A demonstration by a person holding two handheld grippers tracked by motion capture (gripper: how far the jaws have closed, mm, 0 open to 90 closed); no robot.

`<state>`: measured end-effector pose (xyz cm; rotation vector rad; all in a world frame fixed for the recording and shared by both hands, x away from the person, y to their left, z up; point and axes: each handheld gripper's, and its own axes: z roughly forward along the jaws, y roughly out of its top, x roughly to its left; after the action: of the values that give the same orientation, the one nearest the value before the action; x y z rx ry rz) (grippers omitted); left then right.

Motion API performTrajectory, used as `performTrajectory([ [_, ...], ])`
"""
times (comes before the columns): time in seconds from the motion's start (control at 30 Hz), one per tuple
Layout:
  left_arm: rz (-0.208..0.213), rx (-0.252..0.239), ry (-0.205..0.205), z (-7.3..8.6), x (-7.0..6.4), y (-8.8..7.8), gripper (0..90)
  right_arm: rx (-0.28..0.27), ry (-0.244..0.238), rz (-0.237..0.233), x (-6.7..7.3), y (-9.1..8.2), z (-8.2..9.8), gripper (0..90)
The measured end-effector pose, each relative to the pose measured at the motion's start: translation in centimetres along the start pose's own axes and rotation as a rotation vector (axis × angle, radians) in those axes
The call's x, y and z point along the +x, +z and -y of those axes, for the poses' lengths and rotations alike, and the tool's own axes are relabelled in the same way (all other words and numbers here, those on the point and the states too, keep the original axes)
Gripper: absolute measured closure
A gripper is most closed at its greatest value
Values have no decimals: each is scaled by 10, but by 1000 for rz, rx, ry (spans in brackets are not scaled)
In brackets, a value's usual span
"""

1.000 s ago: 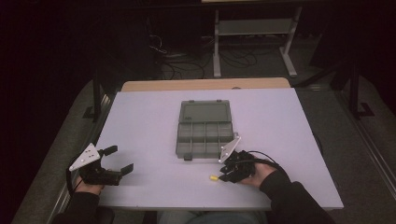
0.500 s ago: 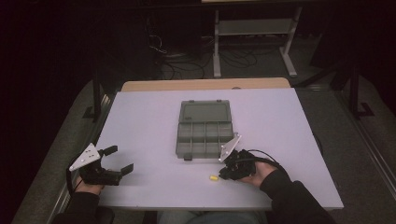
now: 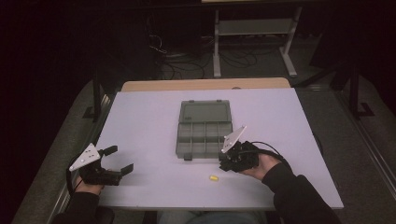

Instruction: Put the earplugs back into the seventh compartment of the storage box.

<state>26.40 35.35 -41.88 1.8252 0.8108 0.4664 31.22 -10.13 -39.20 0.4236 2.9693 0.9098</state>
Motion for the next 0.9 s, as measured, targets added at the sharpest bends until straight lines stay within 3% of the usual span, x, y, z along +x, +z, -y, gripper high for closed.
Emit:
performTrajectory([
  [0.4,2,2,0,0,0,0,0,-23,-11,34,-9,-27,-14,803],
  [0.9,-2,-3,-1,0,0,0,0,-2,-17,61,-23,-38,-35,803],
])
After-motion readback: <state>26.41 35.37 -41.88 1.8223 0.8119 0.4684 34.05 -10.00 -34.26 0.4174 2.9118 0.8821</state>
